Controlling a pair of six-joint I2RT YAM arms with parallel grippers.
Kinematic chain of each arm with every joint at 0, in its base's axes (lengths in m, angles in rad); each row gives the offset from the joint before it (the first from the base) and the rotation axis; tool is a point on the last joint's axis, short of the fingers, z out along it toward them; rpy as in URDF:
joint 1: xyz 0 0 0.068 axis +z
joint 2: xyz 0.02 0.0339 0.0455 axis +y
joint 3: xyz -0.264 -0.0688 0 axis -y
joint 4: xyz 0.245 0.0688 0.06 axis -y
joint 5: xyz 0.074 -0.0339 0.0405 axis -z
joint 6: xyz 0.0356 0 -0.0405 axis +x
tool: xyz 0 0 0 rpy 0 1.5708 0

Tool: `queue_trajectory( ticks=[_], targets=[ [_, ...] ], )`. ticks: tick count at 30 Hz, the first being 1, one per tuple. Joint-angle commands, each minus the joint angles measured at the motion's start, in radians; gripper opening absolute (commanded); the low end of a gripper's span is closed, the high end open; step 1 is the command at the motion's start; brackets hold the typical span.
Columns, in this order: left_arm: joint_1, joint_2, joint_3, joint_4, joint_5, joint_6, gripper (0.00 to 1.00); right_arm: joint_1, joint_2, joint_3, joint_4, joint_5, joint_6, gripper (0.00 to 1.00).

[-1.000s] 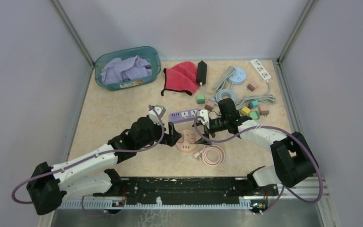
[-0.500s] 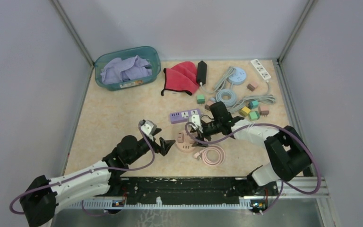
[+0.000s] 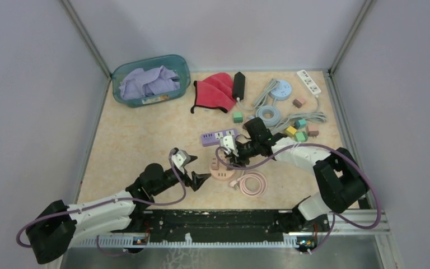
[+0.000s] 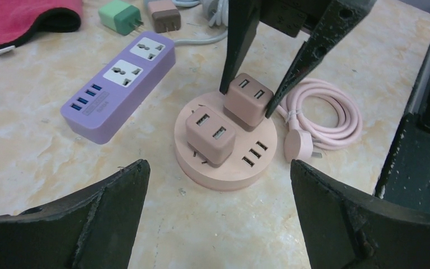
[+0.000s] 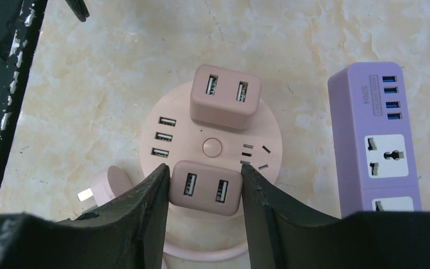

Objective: Pull the plug off the socket
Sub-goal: Remove the plug from the socket.

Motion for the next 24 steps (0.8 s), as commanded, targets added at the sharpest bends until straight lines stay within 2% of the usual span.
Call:
queue_trajectory(
  ticks=[1, 6, 13, 17, 24],
  targets=[
    [-0.003, 0.028, -0.034, 0.145, 0.119, 0.054, 1.0, 0.009, -0.001, 0.078, -0.119, -0.05, -0.156, 0.24],
    [-0.003, 0.045, -0.059, 0.217, 0.191, 0.107, 1.0, 0.008, 0.007, 0.097, -0.274, -0.136, -0.342, 0.25],
    [-0.003, 0.128, -0.06, 0.294, 0.3, 0.13, 1.0, 0.008, 0.074, 0.164, -0.498, -0.168, -0.579, 0.29],
    [-0.003, 0.22, -0.044, 0.346, 0.348, 0.13, 0.99, 0.007, 0.09, 0.172, -0.493, -0.164, -0.571, 0.29],
    [-0.005, 0.378, 0.022, 0.382, 0.342, 0.145, 0.92, 0.007, 0.078, 0.159, -0.468, -0.151, -0.554, 0.3]
  ],
)
